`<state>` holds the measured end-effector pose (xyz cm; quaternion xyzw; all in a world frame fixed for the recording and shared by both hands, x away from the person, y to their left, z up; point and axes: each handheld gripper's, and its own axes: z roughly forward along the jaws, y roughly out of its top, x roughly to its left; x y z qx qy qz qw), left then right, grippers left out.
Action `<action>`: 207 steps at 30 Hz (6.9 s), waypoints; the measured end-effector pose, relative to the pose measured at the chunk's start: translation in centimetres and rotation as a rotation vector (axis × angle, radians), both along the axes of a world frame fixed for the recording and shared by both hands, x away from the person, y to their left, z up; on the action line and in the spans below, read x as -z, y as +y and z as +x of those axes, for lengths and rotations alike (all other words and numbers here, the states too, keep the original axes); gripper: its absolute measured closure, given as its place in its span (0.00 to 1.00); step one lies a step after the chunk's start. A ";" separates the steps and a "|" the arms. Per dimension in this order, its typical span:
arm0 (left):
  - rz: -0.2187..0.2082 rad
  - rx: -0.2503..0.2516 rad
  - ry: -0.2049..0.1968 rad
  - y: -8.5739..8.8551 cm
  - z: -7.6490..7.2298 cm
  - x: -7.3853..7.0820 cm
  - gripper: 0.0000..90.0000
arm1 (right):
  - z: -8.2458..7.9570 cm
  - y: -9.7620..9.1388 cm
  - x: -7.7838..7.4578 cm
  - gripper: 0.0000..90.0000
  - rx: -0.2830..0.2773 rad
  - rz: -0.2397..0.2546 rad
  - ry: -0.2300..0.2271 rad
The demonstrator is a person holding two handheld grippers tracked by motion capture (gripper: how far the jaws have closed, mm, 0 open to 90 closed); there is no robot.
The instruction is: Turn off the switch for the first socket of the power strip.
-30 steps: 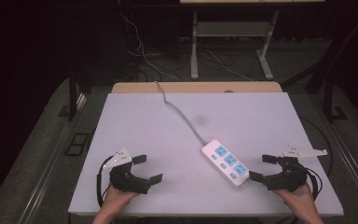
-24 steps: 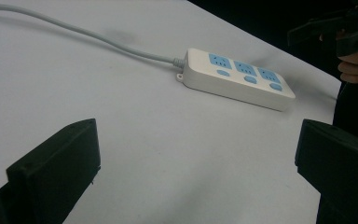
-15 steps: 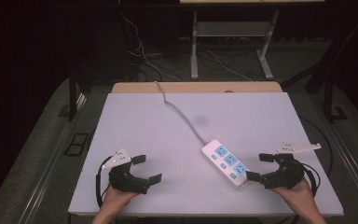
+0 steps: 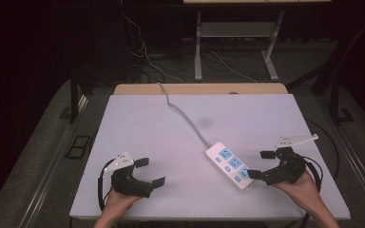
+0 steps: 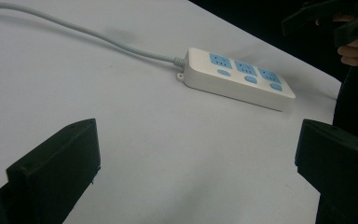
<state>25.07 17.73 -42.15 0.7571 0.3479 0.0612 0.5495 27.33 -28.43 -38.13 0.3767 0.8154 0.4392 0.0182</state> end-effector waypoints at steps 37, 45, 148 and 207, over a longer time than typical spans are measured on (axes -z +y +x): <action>0.003 0.008 0.003 -0.1 0.0 0.1 0.00 | 3.6 4.5 -1.5 0.01 -0.110 -0.094 0.023; 0.006 0.008 0.002 0.0 0.1 0.0 0.00 | 4.6 5.5 -1.4 0.01 -0.131 -0.112 0.038; 0.020 0.011 0.002 0.4 0.4 0.2 0.00 | 9.1 10.1 3.1 1.00 -0.280 -0.253 0.128; 0.024 0.027 0.014 0.0 0.5 0.4 0.00 | 8.6 4.5 -0.9 0.90 -0.120 -0.118 0.076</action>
